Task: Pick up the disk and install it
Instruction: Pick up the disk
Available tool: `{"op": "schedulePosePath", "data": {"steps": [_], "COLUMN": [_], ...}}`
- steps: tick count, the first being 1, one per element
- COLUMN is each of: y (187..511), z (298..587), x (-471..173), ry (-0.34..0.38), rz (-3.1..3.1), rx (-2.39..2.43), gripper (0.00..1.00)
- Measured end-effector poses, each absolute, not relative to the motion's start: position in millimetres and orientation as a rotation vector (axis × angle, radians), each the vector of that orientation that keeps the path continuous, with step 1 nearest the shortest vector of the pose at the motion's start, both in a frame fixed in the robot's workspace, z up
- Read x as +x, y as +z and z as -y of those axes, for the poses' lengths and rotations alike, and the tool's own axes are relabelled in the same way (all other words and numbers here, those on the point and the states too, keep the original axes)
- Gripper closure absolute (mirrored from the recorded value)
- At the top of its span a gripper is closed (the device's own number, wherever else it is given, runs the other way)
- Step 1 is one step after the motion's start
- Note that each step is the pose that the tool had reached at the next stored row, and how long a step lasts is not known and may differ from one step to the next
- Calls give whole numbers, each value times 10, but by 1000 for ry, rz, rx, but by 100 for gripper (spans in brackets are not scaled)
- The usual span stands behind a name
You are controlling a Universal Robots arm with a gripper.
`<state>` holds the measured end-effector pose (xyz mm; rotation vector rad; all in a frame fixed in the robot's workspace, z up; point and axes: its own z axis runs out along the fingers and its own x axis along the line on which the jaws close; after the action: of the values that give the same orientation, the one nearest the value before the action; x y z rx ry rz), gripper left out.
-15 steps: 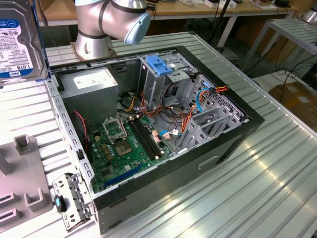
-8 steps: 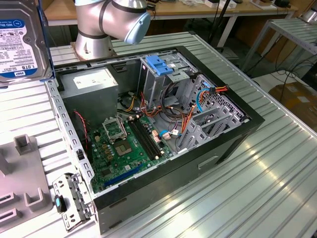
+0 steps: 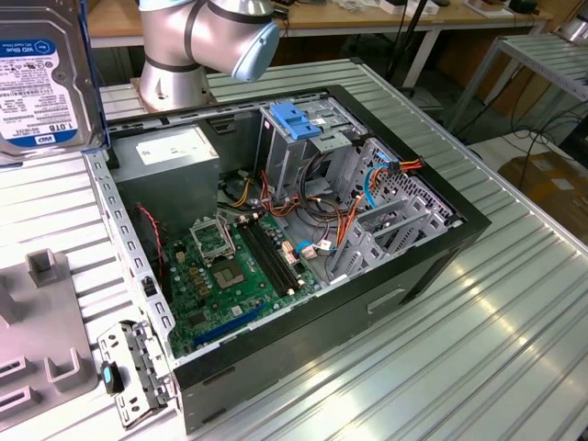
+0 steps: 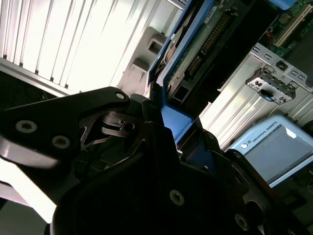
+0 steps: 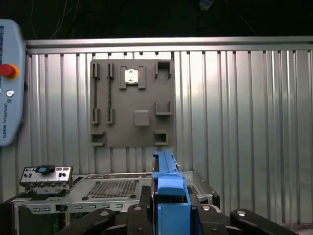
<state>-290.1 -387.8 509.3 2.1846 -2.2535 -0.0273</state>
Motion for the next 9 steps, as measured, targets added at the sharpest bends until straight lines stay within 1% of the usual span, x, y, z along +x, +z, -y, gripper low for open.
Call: {"op": "schedulePosePath", "data": {"steps": [9], "y": [5094], "z": [3922], "x": [-2867], "ry": [-28], "rz": [2253], "rx": [2184], "gripper": [63]}}
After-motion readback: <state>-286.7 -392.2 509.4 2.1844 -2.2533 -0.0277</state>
